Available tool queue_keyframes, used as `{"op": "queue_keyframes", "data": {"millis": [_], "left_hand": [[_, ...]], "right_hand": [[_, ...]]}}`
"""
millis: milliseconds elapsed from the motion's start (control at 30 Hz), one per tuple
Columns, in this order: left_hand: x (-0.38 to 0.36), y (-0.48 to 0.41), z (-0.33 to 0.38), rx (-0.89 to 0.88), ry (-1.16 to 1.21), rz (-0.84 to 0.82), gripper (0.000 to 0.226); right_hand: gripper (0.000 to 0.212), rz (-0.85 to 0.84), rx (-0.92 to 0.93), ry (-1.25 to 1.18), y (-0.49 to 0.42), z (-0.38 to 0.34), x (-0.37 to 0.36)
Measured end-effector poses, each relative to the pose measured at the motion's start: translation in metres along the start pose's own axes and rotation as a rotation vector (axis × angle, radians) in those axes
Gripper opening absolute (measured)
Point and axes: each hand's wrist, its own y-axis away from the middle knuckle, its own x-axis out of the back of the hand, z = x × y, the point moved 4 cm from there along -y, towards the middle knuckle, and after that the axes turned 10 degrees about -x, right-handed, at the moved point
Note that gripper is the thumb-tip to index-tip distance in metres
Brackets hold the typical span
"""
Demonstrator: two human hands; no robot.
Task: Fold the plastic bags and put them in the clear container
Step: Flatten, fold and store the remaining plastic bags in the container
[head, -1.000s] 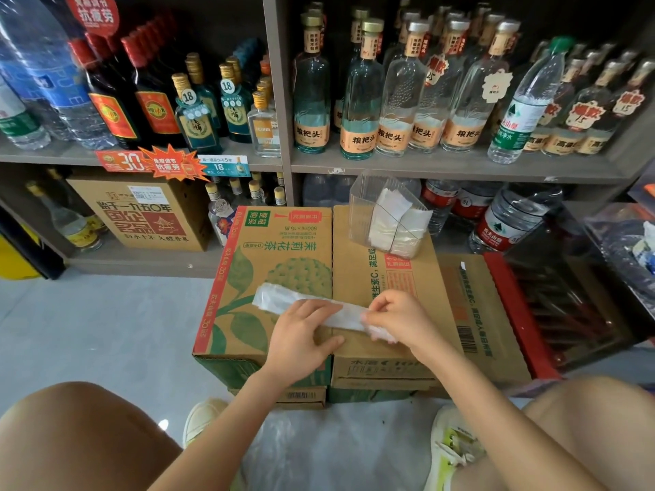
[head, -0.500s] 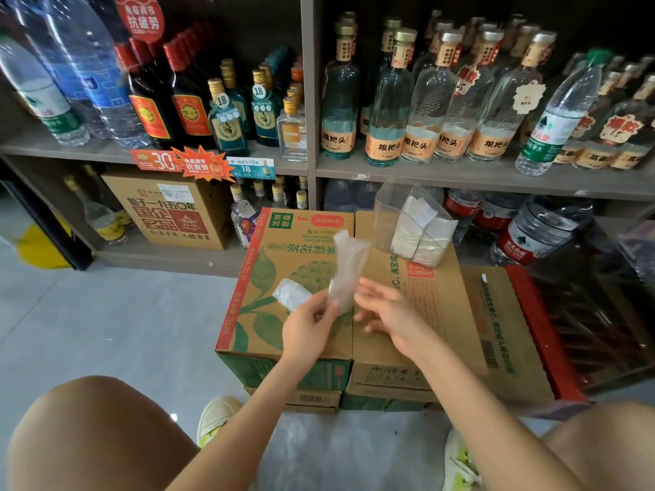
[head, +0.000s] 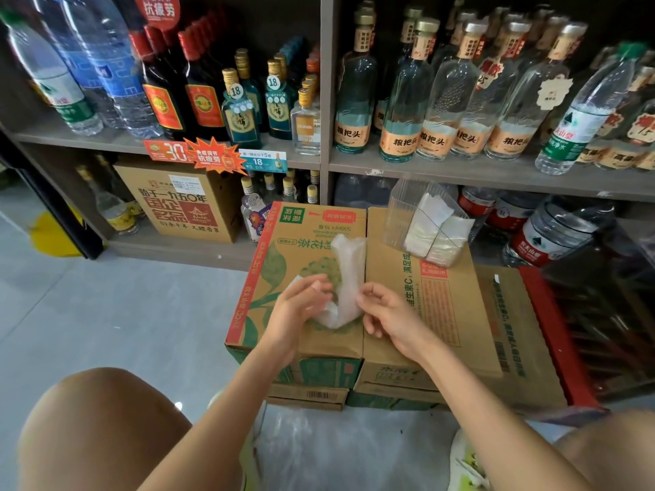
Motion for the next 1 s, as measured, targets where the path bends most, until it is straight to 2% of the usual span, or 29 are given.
{"op": "queue_keyframes", "data": {"millis": [167, 300, 400, 533, 567, 633, 700, 767, 833, 1000], "left_hand": [[0.020, -0.019, 0.008, 0.094, 0.033, 0.159, 0.034], [0.024, -0.025, 0.009, 0.144, -0.014, 0.132, 0.041], [0.025, -0.028, 0.009, 0.106, -0.132, 0.125, 0.040], [0.025, -0.035, 0.010, -0.048, -0.505, 0.089, 0.038], [0.025, -0.035, 0.013, -0.154, -0.668, 0.091, 0.037], [0.021, -0.030, 0.022, -0.487, -1.057, 0.079, 0.030], [0.012, -0.019, 0.020, -0.792, -1.235, -0.041, 0.030], [0.002, -0.008, 0.009, -0.906, -1.270, -0.281, 0.033], [-0.002, 0.000, -0.006, -0.888, -1.356, -0.455, 0.040], [0.002, -0.002, -0.029, -0.693, -1.513, -0.534, 0.052]], "right_hand": [[0.005, -0.011, -0.023, 0.233, -0.005, -0.005, -0.004], [0.004, 0.028, -0.030, 0.497, -0.012, -0.012, -0.010], [0.005, 0.087, 0.001, 0.696, -0.018, -0.012, -0.014], [0.008, 0.165, 0.009, 0.777, -0.021, -0.011, -0.017], [0.009, 0.175, 0.006, 0.781, -0.022, -0.011, -0.016], [0.011, 0.192, -0.003, 0.782, -0.022, -0.011, -0.016], [0.013, 0.202, -0.004, 0.776, -0.022, -0.012, -0.013], [0.014, 0.201, -0.006, 0.777, -0.023, -0.013, -0.011], [0.013, 0.193, -0.003, 0.800, -0.023, -0.016, -0.009], [0.016, 0.193, 0.018, 0.839, -0.021, -0.018, -0.007]]}}
